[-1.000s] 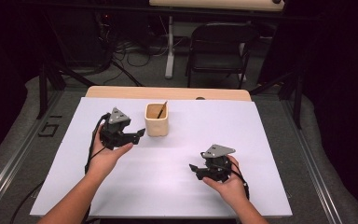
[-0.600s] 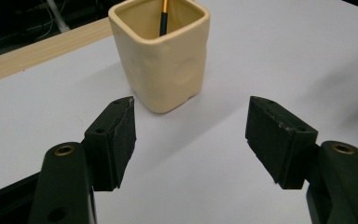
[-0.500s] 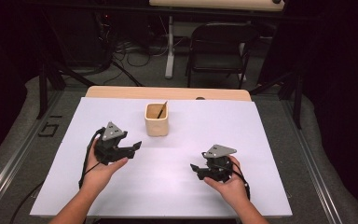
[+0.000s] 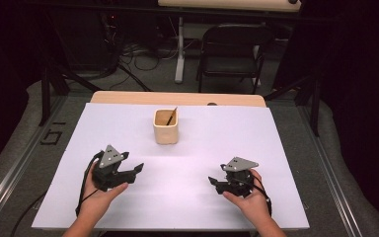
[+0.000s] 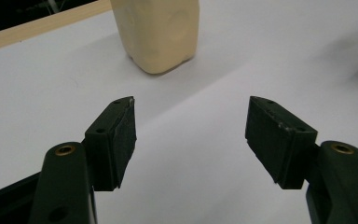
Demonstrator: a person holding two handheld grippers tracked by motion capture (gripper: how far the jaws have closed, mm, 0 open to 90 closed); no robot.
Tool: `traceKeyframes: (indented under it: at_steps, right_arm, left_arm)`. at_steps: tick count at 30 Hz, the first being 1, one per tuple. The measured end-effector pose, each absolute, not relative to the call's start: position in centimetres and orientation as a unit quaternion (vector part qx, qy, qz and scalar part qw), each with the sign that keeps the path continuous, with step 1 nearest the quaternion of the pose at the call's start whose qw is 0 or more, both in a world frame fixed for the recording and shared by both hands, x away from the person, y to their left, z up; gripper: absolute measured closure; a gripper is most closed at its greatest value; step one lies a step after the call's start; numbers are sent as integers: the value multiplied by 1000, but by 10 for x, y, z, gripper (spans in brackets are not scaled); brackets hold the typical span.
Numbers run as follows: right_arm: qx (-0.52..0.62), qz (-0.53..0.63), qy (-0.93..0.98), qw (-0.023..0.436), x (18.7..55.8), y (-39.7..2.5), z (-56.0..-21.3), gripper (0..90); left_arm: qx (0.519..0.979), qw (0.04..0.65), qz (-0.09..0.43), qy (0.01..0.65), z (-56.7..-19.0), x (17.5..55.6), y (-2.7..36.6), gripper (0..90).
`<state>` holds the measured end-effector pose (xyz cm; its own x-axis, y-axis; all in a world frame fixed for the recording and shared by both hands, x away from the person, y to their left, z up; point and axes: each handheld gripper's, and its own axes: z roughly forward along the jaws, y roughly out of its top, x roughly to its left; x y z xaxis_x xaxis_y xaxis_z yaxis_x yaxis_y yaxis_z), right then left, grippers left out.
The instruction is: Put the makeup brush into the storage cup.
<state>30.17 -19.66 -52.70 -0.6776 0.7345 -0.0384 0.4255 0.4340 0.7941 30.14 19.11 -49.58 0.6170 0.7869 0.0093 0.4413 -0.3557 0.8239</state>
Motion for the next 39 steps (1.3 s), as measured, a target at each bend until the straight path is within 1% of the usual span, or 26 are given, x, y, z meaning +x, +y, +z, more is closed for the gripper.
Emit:
traceKeyframes:
  at_steps: [15, 21, 39]
  right_arm:
    - [353, 397, 825, 195, 290, -208, -535, 360]
    - [352, 393, 827, 195, 287, -213, -535, 360]
    - [363, 390, 822, 202, 282, -226, -538, 360]
  left_arm:
    - [792, 417, 199, 398, -525, 287, 204, 353]
    - [801, 411, 209, 382, -530, 282, 205, 355]
    - [788, 414, 210, 404, -532, 278, 223, 357]
